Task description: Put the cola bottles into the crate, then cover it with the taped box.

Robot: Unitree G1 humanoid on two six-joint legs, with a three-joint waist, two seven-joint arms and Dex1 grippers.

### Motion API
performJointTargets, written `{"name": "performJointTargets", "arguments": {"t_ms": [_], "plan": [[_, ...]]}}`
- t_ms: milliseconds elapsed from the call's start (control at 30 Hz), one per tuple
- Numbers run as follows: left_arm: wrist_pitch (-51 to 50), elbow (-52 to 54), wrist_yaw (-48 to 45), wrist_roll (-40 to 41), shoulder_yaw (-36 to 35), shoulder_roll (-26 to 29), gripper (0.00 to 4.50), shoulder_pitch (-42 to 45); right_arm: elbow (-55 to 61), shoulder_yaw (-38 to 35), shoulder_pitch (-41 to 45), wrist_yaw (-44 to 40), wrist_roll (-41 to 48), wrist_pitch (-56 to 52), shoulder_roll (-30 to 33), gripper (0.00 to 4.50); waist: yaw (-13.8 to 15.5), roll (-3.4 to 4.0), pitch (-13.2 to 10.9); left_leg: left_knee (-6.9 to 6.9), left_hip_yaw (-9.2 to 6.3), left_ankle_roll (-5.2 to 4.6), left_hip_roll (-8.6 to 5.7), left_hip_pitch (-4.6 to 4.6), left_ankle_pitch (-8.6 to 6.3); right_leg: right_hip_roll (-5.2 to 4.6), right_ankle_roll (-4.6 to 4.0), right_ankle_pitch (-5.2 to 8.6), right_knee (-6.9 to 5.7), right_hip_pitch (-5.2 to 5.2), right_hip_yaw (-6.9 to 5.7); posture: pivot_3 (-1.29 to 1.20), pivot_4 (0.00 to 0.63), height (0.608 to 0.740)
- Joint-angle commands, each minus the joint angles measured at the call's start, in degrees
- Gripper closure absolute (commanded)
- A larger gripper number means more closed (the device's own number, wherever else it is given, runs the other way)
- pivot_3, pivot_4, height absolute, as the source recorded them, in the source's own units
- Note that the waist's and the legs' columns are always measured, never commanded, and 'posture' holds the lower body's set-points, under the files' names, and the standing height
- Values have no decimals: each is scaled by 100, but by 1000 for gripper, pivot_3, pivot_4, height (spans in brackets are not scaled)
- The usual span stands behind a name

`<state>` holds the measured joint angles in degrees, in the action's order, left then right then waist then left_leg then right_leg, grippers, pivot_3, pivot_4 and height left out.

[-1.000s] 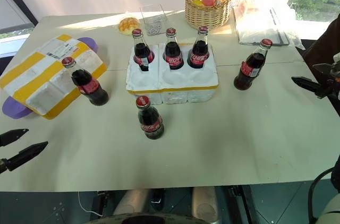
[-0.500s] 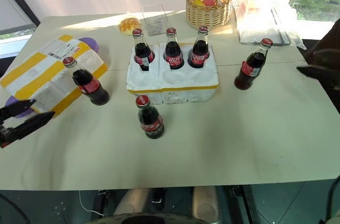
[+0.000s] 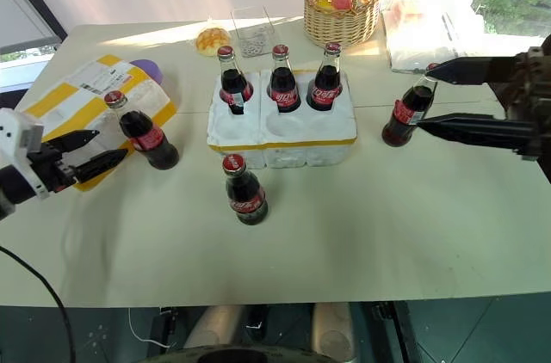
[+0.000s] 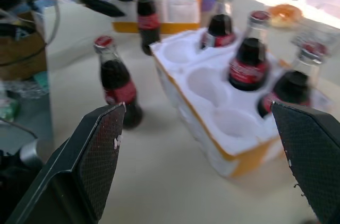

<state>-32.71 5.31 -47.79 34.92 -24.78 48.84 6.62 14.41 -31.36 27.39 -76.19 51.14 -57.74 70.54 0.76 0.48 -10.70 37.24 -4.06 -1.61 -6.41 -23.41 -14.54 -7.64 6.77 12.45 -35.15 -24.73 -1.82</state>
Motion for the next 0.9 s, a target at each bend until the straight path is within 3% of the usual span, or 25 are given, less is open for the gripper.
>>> {"name": "performJointTargets", "arguments": {"t_ms": [33, 367, 900], "plan": [[205, -129, -42, -119, 200, -89, 85, 289, 375, -282, -21, 238, 410, -126, -26, 0, 15, -2, 0, 0, 0, 0, 0, 0, 0, 0, 0, 0, 0, 0, 0, 0, 150, 740], [499, -594, -217, -361, 596, -319, 85, 623, 708, -150, -158, 745, 962, -122, -174, 0, 0, -12, 2, 2, 1, -1, 4, -1, 3, 3, -3, -3, -2, -1, -1, 0, 150, 740], [1318, -2024, -274, -1095, 1302, -998, 85, 1815, 832, 262, -235, 885, 995, 211, -217, 0, -5, -28, 6, 12, 1, -15, 1, -2, 12, 2, 8, -12, -2, 3, -2, 0, 150, 740]]}}
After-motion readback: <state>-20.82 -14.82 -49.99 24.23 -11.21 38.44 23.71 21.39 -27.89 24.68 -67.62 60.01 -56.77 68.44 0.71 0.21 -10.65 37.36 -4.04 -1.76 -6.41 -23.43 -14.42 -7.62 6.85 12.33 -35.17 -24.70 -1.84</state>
